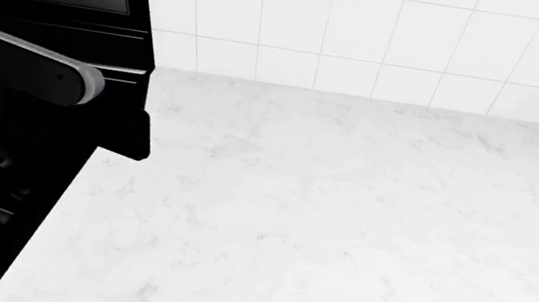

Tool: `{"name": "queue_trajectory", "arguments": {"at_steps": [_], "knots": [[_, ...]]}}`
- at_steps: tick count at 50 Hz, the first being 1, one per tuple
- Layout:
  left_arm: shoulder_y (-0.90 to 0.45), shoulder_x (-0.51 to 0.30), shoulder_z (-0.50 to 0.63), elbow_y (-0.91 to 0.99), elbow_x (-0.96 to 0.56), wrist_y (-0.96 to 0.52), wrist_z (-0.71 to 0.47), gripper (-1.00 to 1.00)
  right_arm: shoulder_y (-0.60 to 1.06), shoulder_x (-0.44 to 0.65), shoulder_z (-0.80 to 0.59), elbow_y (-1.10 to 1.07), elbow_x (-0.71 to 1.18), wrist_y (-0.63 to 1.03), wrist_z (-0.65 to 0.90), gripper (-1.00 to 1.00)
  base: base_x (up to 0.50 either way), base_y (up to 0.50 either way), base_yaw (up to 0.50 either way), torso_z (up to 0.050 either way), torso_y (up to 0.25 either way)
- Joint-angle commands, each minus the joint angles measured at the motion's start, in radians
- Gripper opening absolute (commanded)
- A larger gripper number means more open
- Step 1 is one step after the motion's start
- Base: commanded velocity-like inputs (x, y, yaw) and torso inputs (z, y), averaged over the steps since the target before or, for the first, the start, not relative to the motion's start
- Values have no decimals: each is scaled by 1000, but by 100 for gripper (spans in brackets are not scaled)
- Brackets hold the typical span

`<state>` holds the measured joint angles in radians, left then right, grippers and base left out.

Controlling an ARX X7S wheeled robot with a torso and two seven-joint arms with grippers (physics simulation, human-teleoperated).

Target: Pick the apricot, corn from the counter and place them in the cabinet. Then close the cabinet.

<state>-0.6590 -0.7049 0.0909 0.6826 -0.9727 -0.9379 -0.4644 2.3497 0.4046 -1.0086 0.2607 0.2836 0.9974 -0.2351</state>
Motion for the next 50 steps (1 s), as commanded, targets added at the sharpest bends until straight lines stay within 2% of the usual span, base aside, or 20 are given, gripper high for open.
{"name": "queue_trajectory", "arguments": {"at_steps": [1,16,31,50], "knots": [[0,-4,-2,0,-5,2,-2,100,-71,-44,-137,133,-27,-37,-90,100,14,5,7,0,-14],[3,-5,6,-7,4,13,4,100,-88,-52,-170,165,-52,-40,-120,100,17,5,12,3,-17],[1,-11,-7,6,-20,4,-15,100,-141,128,138,-277,108,192,0,100,6,1,5,1,-11],[-3,-22,-26,20,-44,2,-29,100,-135,327,227,-587,178,398,2,100,0,0,0,0,0]]}}
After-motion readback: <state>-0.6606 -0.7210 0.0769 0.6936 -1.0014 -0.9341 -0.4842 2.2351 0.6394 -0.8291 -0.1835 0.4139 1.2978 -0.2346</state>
